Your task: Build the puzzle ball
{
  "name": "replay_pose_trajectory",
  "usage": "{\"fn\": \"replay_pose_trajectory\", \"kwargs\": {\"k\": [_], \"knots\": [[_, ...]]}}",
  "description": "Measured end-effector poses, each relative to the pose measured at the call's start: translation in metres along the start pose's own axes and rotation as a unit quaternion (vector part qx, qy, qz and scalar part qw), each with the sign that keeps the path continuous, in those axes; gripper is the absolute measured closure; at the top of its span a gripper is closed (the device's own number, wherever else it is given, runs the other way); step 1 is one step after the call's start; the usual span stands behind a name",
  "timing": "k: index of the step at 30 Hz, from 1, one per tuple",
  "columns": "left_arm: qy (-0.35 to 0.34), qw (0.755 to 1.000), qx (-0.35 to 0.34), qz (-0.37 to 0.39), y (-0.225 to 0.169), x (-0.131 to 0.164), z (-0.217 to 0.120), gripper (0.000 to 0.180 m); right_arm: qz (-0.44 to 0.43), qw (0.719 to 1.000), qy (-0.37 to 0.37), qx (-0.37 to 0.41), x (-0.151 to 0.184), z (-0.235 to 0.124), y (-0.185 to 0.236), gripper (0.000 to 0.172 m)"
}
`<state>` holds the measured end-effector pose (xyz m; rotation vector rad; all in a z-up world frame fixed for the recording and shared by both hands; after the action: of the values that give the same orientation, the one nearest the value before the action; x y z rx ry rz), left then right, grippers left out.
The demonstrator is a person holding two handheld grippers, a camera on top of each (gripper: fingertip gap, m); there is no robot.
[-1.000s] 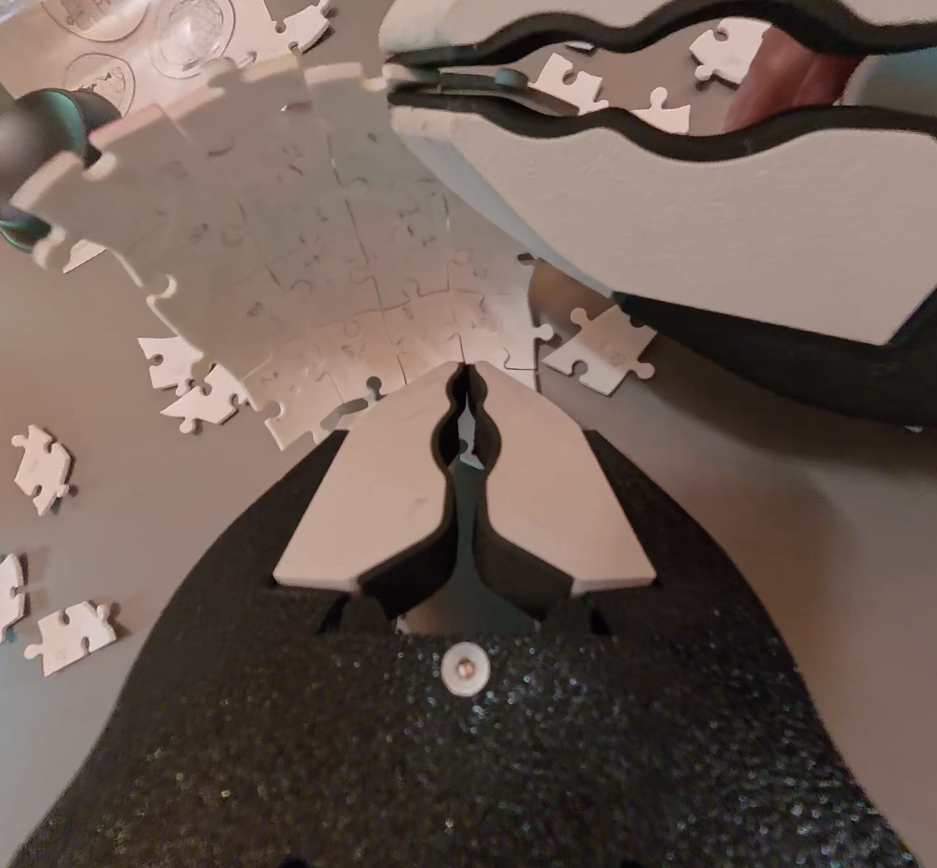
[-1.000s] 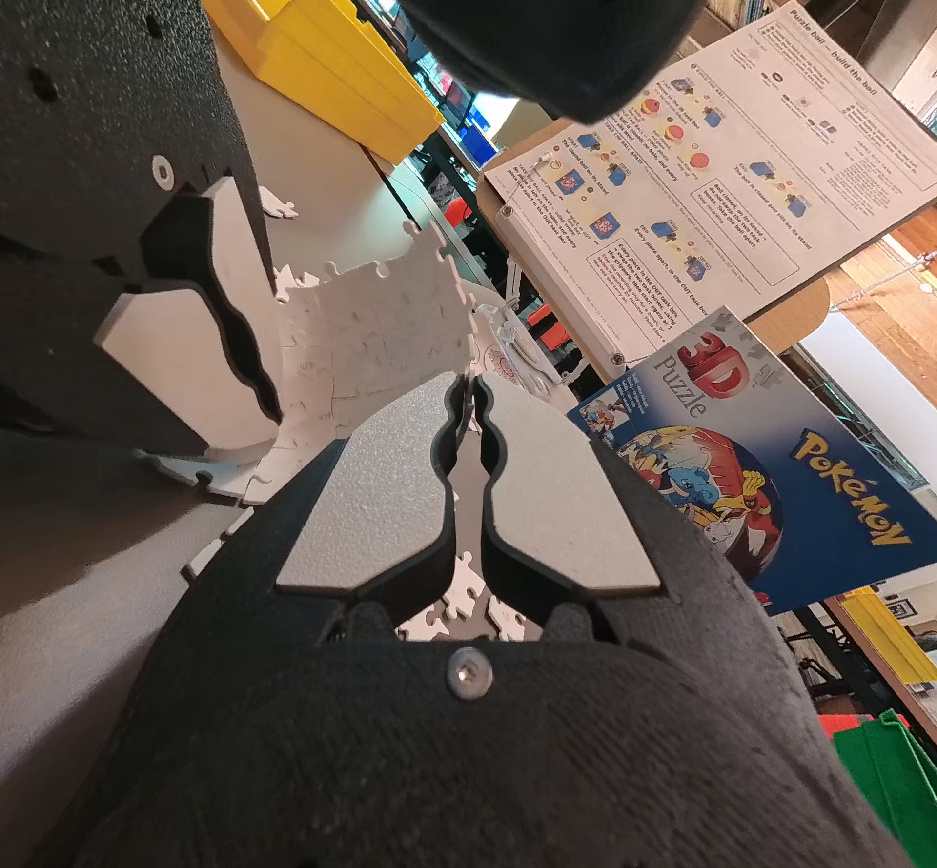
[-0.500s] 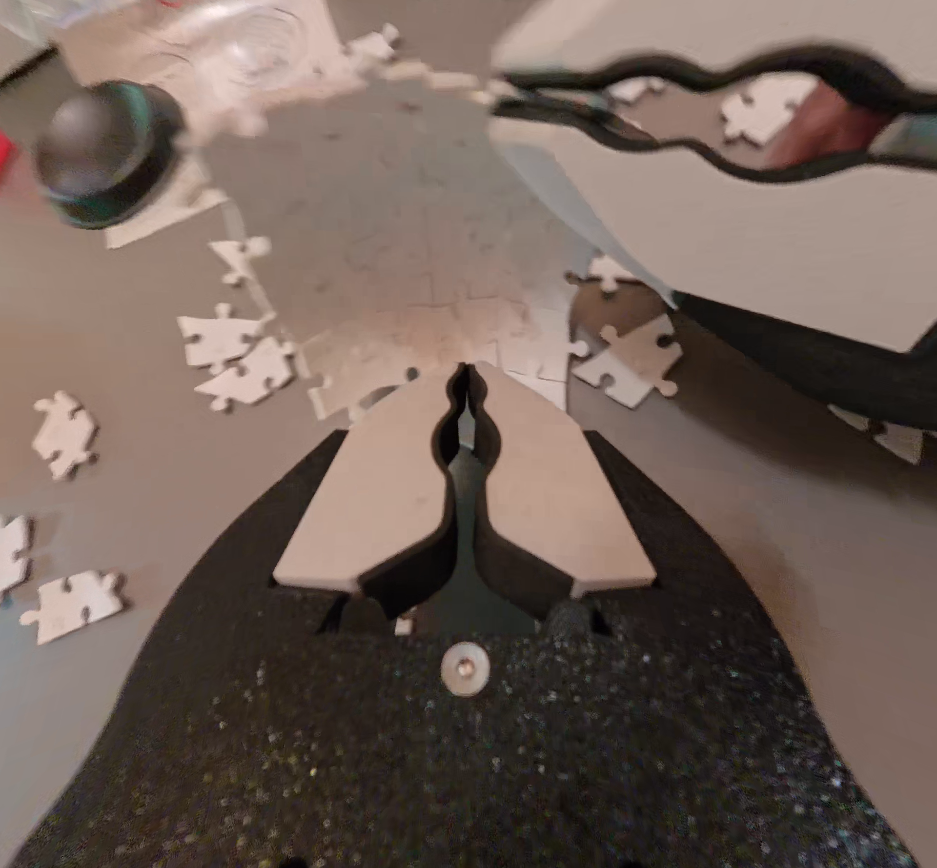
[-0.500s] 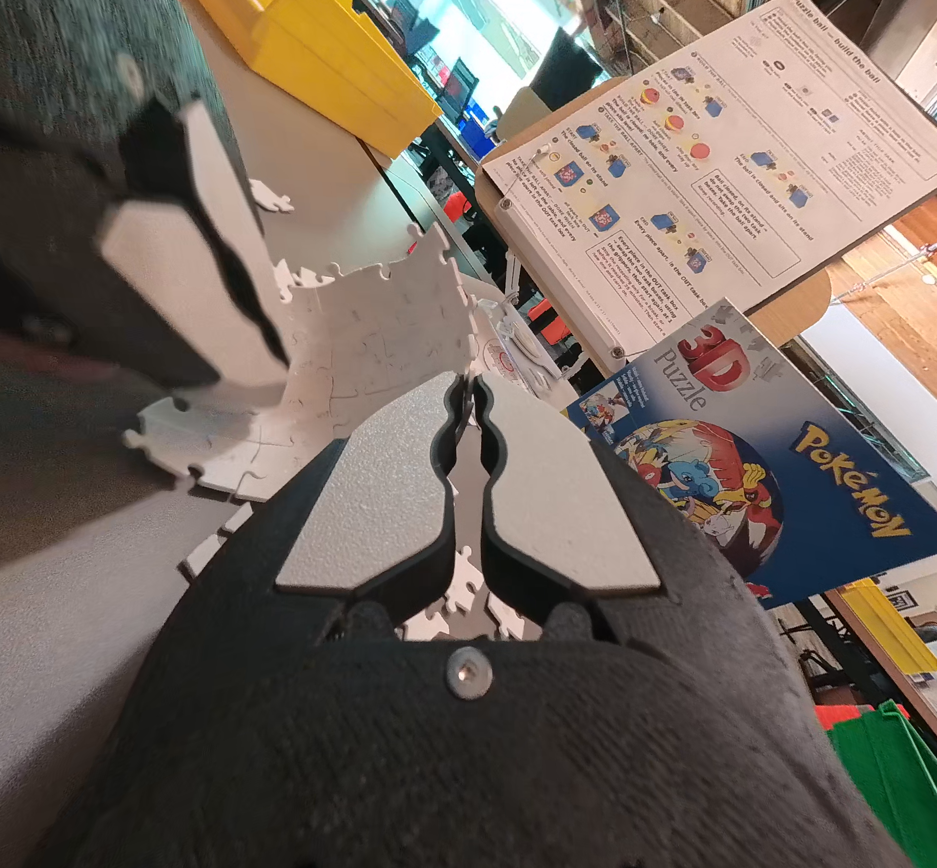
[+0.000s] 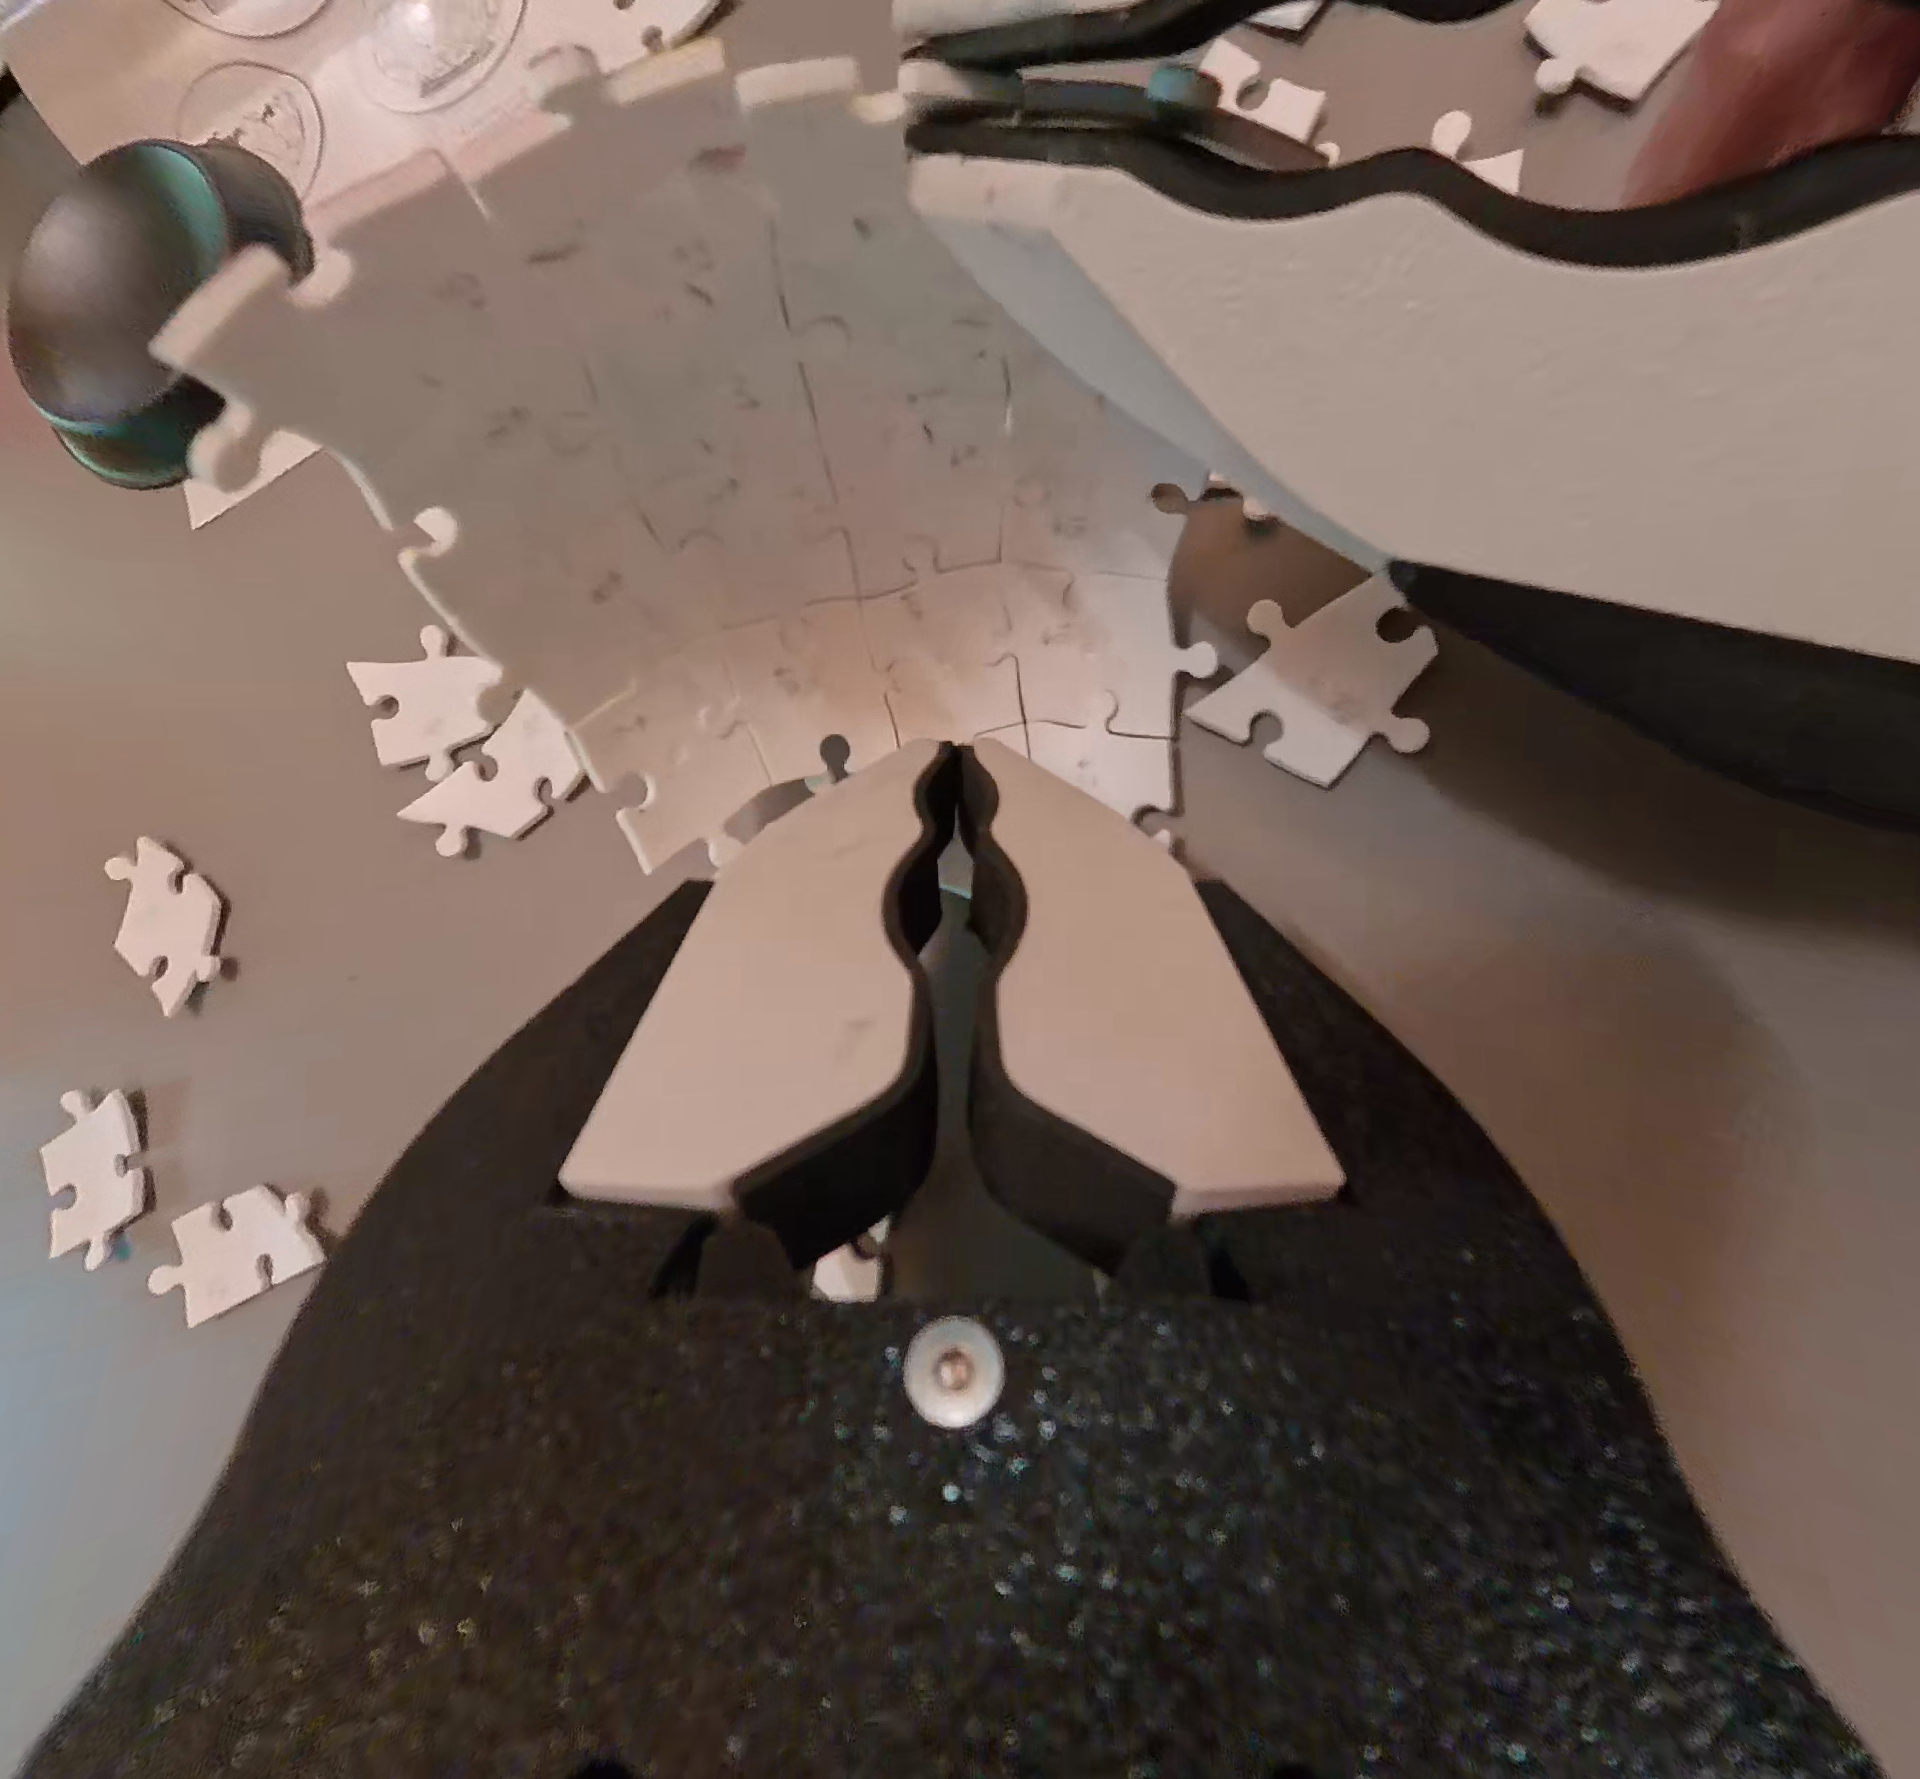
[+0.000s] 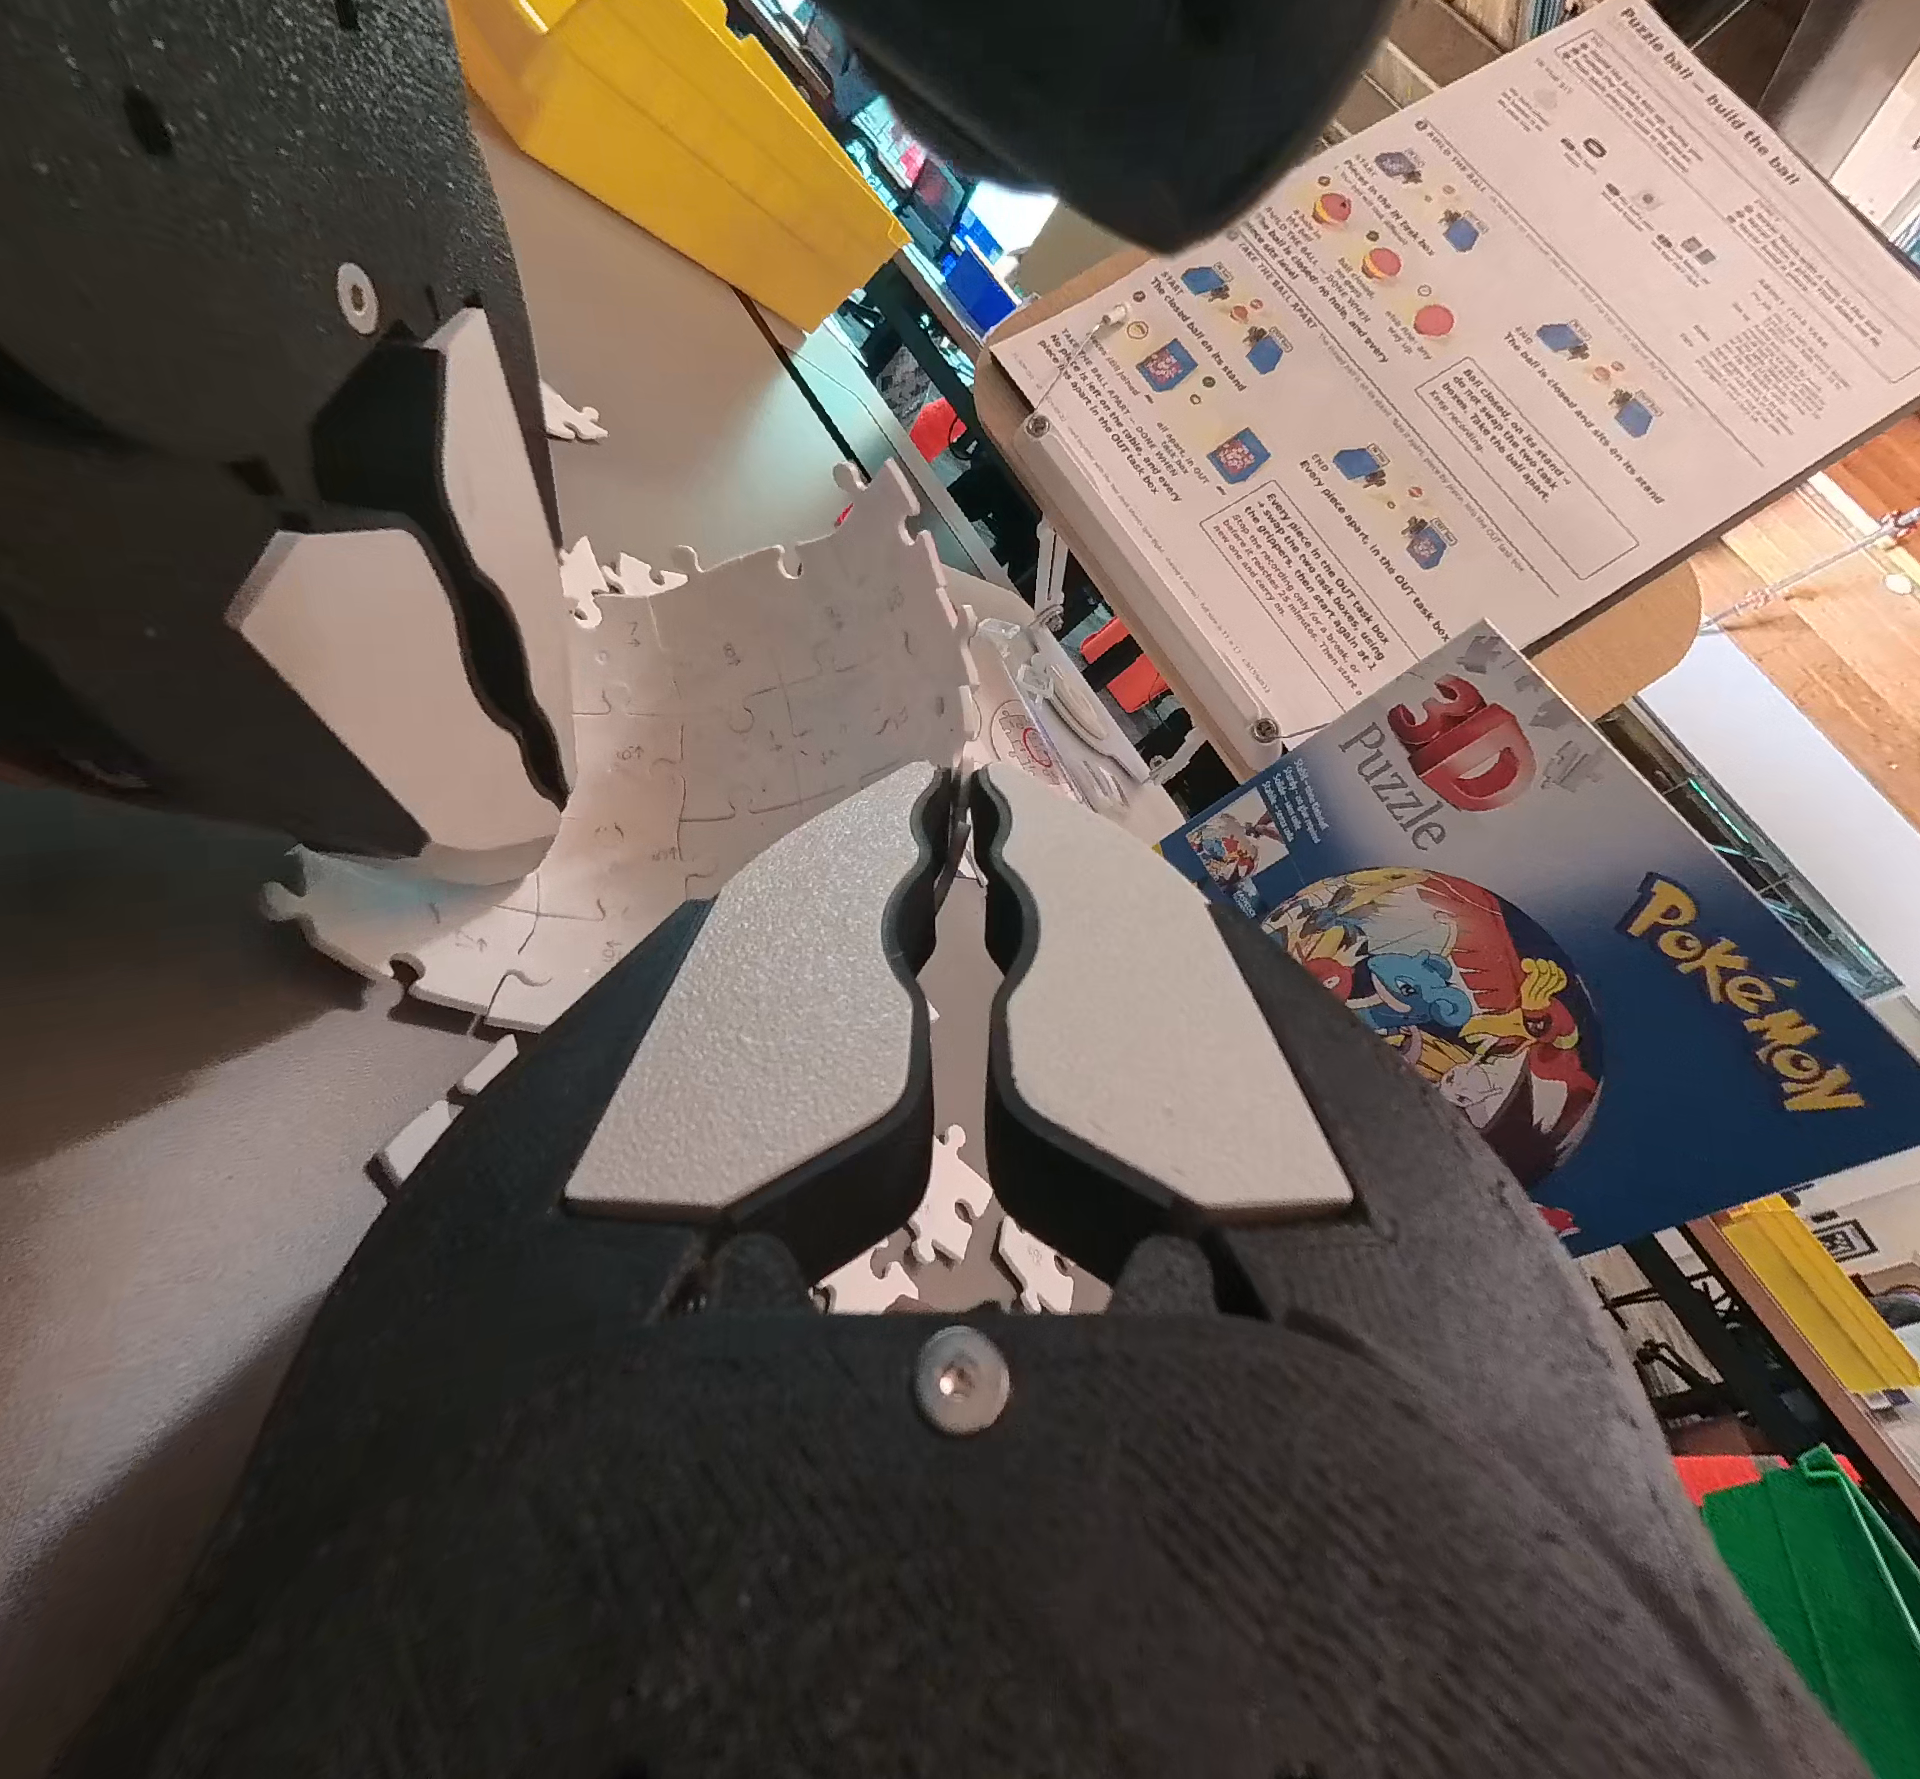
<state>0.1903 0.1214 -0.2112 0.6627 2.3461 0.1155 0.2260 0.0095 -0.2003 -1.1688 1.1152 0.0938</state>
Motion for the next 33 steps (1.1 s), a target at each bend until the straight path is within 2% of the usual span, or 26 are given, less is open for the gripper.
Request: {"fn": "replay_pose_trajectory", "kwargs": {"k": [5, 9, 12, 14, 19, 20, 22, 29, 33], "knots": [[0.027, 1.0, 0.002, 0.0, 0.001, -0.005, 0.001, 0.18, -0.001, 1.0, 0.001, 0.0, 0.0, 0.001, 0.0, 0.168], [0.017, 0.999, 0.029, -0.006, 0.005, -0.003, -0.001, 0.18, -0.001, 1.0, 0.005, -0.001, 0.001, 0.001, -0.001, 0.168], [-0.1, 0.994, 0.015, -0.045, 0.016, -0.007, -0.019, 0.18, 0.002, 1.0, 0.008, -0.001, 0.003, 0.001, -0.001, 0.168], [-0.149, 0.988, -0.009, -0.032, 0.026, -0.007, -0.033, 0.18, 0.008, 1.0, 0.009, -0.003, 0.003, 0.001, -0.002, 0.168], [-0.134, 0.988, -0.049, 0.058, 0.042, 0.011, -0.046, 0.18, 0.021, 0.999, 0.024, -0.016, 0.007, 0.005, -0.005, 0.166], [-0.124, 0.99, -0.047, 0.055, 0.042, 0.016, -0.045, 0.172, 0.024, 0.999, 0.029, -0.019, 0.008, 0.006, -0.005, 0.165], [-0.109, 0.993, -0.032, 0.025, 0.042, 0.025, -0.044, 0.167, 0.029, 0.999, 0.037, -0.024, 0.009, 0.006, -0.005, 0.162], [-0.133, 0.989, 0.018, -0.057, 0.036, 0.034, -0.044, 0.162, 0.024, 0.997, 0.03, -0.071, 0.005, 0.005, -0.007, 0.156], [-0.13, 0.978, 0.067, -0.145, 0.031, 0.031, -0.039, 0.15, 0.053, 0.995, 0.022, -0.078, -0.001, 0.0, -0.035, 0.151]]}}
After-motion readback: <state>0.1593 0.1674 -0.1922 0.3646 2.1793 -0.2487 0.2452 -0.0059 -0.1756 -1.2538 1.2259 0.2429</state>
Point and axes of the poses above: each gripper's, where its closed fingertips meet, z out along the fingers, x out of its underside, y = z × x across the jaws, the point moved 10 cm from there along -z, back along the fingers, and after that the axes turned 2 degrees about z, right-handed, at the moved point
